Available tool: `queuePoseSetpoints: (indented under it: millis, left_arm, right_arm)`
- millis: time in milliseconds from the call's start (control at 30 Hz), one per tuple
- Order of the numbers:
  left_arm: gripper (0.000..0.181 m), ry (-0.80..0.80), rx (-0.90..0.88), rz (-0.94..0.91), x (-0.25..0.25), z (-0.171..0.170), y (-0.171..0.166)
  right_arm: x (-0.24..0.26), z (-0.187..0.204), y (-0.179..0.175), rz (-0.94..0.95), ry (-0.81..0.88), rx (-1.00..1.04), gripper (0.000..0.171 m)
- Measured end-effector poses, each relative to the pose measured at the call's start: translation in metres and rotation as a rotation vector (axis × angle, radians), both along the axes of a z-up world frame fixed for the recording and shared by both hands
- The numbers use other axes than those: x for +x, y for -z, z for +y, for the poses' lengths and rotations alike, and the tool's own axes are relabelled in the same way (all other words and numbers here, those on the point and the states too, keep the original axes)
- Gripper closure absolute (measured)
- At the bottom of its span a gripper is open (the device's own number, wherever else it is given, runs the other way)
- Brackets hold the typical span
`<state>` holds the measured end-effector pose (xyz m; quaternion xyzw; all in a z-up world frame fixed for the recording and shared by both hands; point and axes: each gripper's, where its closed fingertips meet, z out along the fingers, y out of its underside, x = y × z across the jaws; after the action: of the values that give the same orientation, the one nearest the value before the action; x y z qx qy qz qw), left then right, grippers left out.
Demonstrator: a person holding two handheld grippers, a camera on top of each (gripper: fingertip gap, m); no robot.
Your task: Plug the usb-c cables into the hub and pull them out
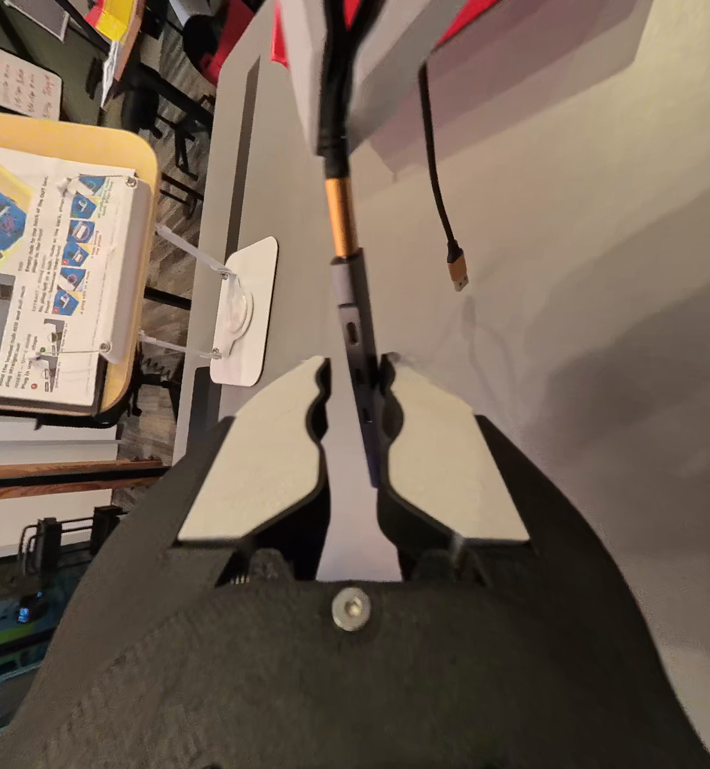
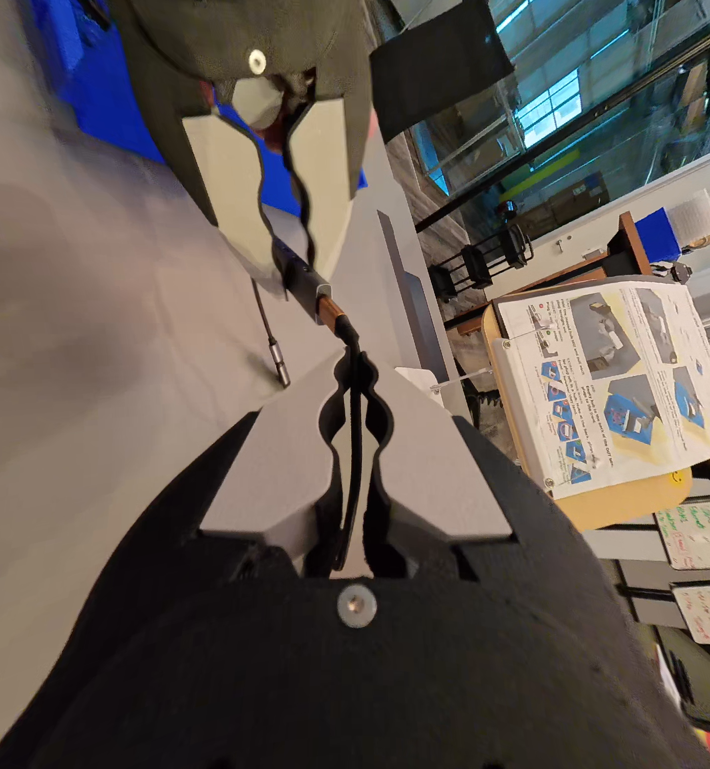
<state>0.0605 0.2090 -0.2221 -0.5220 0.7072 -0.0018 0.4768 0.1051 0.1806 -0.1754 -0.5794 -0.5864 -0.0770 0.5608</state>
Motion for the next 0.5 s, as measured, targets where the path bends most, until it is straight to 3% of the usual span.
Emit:
queuePoseSetpoints:
  millis: [33,167,267,333,433,500]
  left_arm:
    - [0.17,0.001,0.022,0.005,0.001,0.0,0.001]
    - [0.172,-0.054,0.132,0.023,-0.002,0.012,-0.004]
    - [0.172,-0.108,0.259,0.054,-0.004,0.02,-0.01]
    - [0.172,-0.119,0.356,0.073,-0.002,0.022,-0.014]
    - [0.172,-0.124,0.472,0.106,0.001,0.022,-0.018]
    - [0.172,-0.112,0.516,0.12,0.005,0.018,-0.017]
  right_arm:
    - [0.001,0.0,0.001,0.013,-0.001,-0.009,0.171]
    - [0.011,0.009,0.017,0.032,0.047,-0.133,0.171]
    - [0.012,0.01,0.021,0.113,0.071,-0.278,0.143]
    - [0.007,0.007,0.019,0.207,0.059,-0.392,0.135]
    - [-0.001,0.006,0.015,0.343,0.018,-0.501,0.13]
    - [-0.001,0.008,0.02,0.347,0.018,-0.542,0.141]
